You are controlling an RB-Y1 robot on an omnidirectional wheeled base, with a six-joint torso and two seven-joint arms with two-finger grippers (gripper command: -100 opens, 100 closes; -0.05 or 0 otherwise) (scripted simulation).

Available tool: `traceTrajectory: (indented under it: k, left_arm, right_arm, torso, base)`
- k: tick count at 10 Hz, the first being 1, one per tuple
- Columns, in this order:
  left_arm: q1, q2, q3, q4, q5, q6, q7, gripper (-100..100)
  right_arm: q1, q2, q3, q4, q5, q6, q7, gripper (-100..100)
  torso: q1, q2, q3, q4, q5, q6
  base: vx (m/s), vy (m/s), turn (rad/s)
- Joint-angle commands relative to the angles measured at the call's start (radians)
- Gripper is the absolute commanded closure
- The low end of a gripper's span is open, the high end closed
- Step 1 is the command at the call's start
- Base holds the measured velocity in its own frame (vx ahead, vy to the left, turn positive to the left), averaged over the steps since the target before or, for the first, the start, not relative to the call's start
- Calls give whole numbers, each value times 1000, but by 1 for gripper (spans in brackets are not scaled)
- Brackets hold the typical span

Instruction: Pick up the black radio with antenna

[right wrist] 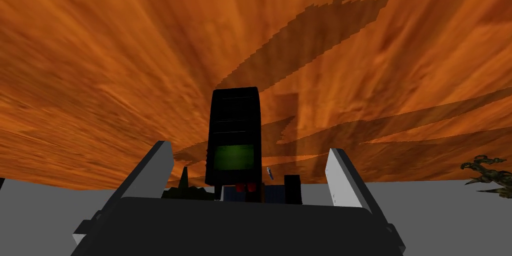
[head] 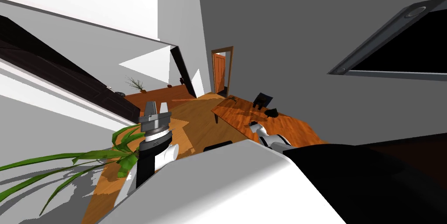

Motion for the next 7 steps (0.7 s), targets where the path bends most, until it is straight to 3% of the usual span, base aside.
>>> traceTrajectory:
  k: [1,2,4,5,7]
  left_arm:
    - [0,0,0,0,0,0,0,0]
    - [0,0,0,0,0,0,0,0]
    - [0,0,0,0,0,0,0,0]
    - [0,0,0,0,0,0,0,0]
    - [0,0,0,0,0,0,0,0]
  right_arm:
    - [-12,-2,-6,30,15,4,3,-100]
    - [-27,-14,-12,70,20,15,20,-100]
    - [-27,-14,-12,70,20,15,20,-100]
    - [-52,-35,-24,140,27,32,49,-100]
    - [-52,-35,-24,130,27,32,49,-100]
  torso:
    - [0,0,0,0,0,0]
    - [1,0,0,0,0,0]
    - [1,-1,-1,0,0,1]
    - [3,-1,-1,0,0,1]
    - [-2,-1,-1,0,-1,1]
  base:
    - [-3,-59,92]
    - [4,-61,137]
    - [3,-33,37]
    - [2,-77,269]
    - [4,-76,73]
